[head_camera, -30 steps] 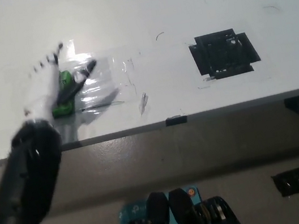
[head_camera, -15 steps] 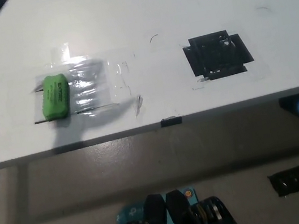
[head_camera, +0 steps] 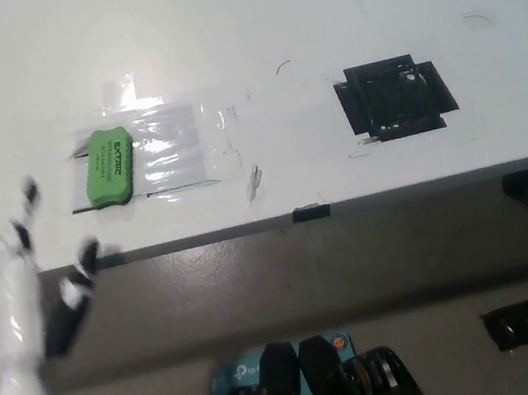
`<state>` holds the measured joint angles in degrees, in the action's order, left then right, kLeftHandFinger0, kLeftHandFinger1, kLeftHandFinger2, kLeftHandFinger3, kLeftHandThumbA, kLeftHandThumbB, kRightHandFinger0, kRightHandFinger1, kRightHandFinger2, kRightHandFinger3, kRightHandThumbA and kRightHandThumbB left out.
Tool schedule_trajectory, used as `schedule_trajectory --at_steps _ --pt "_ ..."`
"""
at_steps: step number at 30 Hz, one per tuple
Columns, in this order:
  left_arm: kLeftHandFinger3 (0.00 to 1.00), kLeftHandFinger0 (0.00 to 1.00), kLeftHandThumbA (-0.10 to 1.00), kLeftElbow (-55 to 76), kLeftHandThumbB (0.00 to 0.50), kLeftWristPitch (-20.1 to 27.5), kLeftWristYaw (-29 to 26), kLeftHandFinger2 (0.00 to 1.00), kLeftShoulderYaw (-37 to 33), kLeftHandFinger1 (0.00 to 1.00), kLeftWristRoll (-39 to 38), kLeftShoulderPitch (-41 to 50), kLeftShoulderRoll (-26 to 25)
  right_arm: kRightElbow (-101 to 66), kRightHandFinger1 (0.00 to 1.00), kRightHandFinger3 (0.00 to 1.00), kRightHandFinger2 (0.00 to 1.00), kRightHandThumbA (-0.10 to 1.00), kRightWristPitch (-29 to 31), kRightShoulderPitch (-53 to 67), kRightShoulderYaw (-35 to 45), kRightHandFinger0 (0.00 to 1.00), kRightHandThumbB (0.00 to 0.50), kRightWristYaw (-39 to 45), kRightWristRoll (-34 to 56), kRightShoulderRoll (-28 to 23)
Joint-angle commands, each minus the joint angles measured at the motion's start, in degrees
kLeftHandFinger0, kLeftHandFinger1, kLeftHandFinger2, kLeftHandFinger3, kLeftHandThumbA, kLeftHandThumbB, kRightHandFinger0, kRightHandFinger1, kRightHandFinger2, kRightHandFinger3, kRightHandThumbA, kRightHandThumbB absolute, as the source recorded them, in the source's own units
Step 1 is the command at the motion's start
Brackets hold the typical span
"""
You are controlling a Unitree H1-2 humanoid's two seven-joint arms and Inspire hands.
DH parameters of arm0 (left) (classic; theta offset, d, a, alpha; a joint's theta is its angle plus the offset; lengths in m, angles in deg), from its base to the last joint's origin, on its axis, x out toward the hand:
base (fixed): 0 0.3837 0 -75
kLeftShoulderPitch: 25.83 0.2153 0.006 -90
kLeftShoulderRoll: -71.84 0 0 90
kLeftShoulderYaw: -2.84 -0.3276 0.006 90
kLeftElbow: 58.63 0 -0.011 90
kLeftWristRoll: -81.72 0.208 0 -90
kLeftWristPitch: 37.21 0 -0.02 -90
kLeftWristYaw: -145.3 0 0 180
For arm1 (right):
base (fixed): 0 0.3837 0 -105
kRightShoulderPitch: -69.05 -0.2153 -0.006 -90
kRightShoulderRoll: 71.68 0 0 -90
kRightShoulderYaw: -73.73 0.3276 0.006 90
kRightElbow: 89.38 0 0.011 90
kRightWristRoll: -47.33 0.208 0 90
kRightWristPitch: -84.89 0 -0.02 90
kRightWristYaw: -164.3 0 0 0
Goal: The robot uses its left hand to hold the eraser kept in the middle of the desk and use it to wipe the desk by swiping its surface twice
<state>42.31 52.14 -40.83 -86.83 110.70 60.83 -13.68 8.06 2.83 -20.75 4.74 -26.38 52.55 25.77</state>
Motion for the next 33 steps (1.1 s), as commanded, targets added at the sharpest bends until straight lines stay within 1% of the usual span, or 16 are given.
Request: schedule_trajectory --at_steps 1,4,6,8,10,11,14,16,18,20,21,22,23,25,27,33 --pt "1.00 1.00 1.00 -5.38 0.437 12.77 -5.92 1.00 -1.86 1.00 -0.84 2.49 1.20 -1.08 1.00 1.00 1.00 1.00 0.81 -0.74 0.62 1.00 0.279 0.02 0.66 -1.49" --pt "1.00 1.00 1.00 -10.28 0.483 14.79 -6.92 1.00 -1.86 1.00 -2.15 3.51 2.60 -0.91 1.00 1.00 1.00 1.00 1.06 -0.78 0.48 1.00 0.269 0.16 0.47 -1.72" --pt "1.00 1.00 1.00 -17.12 0.459 19.75 -7.62 1.00 -1.68 1.00 -4.71 3.72 3.19 -0.74 1.00 1.00 1.00 1.00 1.61 -0.82 0.44 1.00 0.265 -0.01 0.13 -1.71" --pt "1.00 1.00 1.00 -20.77 0.472 21.41 -6.46 1.00 -0.75 1.00 -7.92 3.00 3.66 -0.50 1.00 1.00 1.00 1.00 1.68 -1.49 0.28 1.00 0.266 -0.35 -0.36 -1.69" --pt "1.00 1.00 1.00 -23.32 0.493 21.06 -5.72 1.00 -0.16 1.00 -8.85 2.66 3.64 -0.68 1.00 1.00 1.00 1.00 0.99 -1.55 0.27 1.00 0.308 -0.33 -0.24 -1.69" --pt "1.00 1.00 1.00 -24.86 0.472 21.97 -5.35 1.00 0.19 1.00 -9.91 2.24 3.54 -0.78 1.00 1.00 1.00 1.00 0.62 -1.55 0.21 1.00 0.340 -0.44 -0.52 -1.77" --pt "1.00 1.00 1.00 -28.04 0.387 19.89 -4.45 1.00 1.72 1.00 -11.12 1.04 3.23 -0.14 1.00 1.00 1.00 1.00 0.25 -2.54 0.03 1.00 0.324 -0.03 0.44 -1.54" --pt "1.00 1.00 1.00 -29.72 0.365 18.76 -4.47 1.00 1.96 1.00 -10.55 0.71 3.04 0.29 1.00 1.00 1.00 1.00 1.09 -2.61 0.09 1.00 0.313 0.11 0.52 -1.66" --pt "1.00 1.00 1.00 -30.07 0.398 17.90 -3.31 1.00 2.96 1.00 -13.10 0.09 3.41 0.91 1.00 1.00 1.00 1.00 0.93 -3.10 0.17 1.00 0.313 -0.09 0.58 -1.52" --pt "1.00 1.00 1.00 -30.17 0.406 17.58 -2.70 1.00 3.45 1.00 -14.26 -0.09 3.57 1.21 1.00 1.00 1.00 1.00 0.87 -3.22 0.21 1.00 0.313 -0.17 0.57 -1.40" --pt "1.00 1.00 1.00 -29.06 0.416 14.29 0.54 1.00 4.78 1.00 -19.75 -0.30 4.66 1.14 1.00 1.00 1.00 1.00 0.52 -3.23 0.25 1.00 0.325 -0.27 0.53 -1.31" --pt "1.00 1.00 1.00 -29.04 0.380 13.58 0.98 1.00 5.06 1.00 -20.63 -0.45 4.88 1.04 1.00 1.00 1.00 1.00 0.43 -3.19 0.20 1.00 0.324 -0.20 0.53 -1.32" --pt "1.00 1.00 1.00 -29.02 0.373 12.65 1.29 1.00 5.45 1.00 -21.23 -0.72 4.98 1.35 1.00 1.00 1.00 1.00 0.86 -3.28 0.17 1.00 0.325 -0.09 0.70 -1.17" --pt "1.00 1.00 1.00 -29.50 0.393 13.02 1.24 1.00 5.76 1.00 -21.52 -1.03 5.00 0.93 1.00 1.00 1.00 1.00 0.37 -3.16 0.15 1.00 0.326 -0.14 0.74 -1.02" --pt "1.00 1.00 1.00 -29.64 0.402 12.05 1.69 1.00 6.23 1.00 -22.33 -1.80 4.93 1.70 1.00 1.00 1.00 1.00 1.12 -3.44 0.16 1.00 0.300 -0.22 0.51 -1.19" --pt "1.00 1.00 1.00 -27.89 0.408 10.27 1.62 1.00 6.95 1.00 -23.23 -1.80 4.60 1.26 1.00 1.00 1.00 1.00 0.65 -3.40 -0.05 1.00 0.311 -0.15 0.81 -0.72"
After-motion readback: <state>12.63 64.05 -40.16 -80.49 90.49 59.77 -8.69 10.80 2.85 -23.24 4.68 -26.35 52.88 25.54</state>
